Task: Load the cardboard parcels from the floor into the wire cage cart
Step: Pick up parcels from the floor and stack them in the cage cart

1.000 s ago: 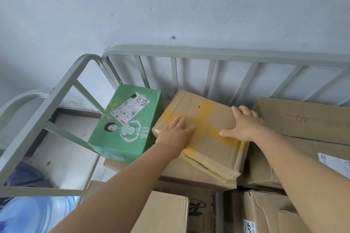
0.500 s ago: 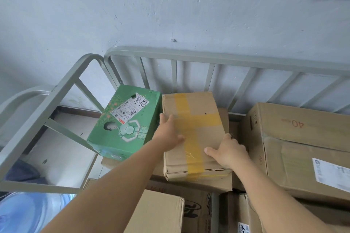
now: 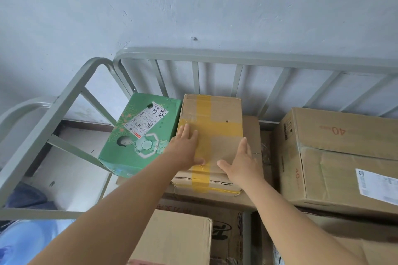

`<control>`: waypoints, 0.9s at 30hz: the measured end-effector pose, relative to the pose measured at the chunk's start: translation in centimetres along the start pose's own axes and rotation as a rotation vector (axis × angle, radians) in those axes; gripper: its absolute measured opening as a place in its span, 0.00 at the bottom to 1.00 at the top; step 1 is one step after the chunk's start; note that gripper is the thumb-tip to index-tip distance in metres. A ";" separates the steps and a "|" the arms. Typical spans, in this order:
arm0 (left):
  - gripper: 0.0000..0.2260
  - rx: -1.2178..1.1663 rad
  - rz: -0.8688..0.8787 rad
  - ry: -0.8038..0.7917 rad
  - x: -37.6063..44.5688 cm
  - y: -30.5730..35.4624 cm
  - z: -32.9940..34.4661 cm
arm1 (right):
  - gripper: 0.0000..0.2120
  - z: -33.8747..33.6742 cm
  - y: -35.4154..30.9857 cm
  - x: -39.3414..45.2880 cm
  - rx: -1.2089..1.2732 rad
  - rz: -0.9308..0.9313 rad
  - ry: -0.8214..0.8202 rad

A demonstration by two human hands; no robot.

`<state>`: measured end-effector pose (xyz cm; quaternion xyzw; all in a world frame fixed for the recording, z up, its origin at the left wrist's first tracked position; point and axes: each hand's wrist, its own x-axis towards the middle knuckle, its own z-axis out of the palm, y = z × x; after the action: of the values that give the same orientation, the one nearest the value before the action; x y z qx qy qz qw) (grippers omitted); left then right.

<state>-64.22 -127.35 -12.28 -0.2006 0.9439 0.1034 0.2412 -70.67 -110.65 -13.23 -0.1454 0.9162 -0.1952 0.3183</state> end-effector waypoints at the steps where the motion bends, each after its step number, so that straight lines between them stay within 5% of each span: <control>1: 0.45 0.003 -0.006 -0.008 -0.1 0.1 -0.1 | 0.50 0.1 0.1 0.1 0.033 -0.003 -0.007; 12: 0.34 0.088 0.010 0.070 -5.1 3.4 -1.9 | 0.44 -2.4 0.1 -4.2 -0.166 -0.115 0.086; 27: 0.31 -0.076 0.317 0.345 -21.5 11.6 -7.8 | 0.38 -10.5 2.7 -25.5 -0.182 -0.114 0.436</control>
<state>-55.19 -112.10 6.21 -0.0737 0.9862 0.1399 0.0495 -58.49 -95.49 6.54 -0.1793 0.9674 -0.1561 0.0873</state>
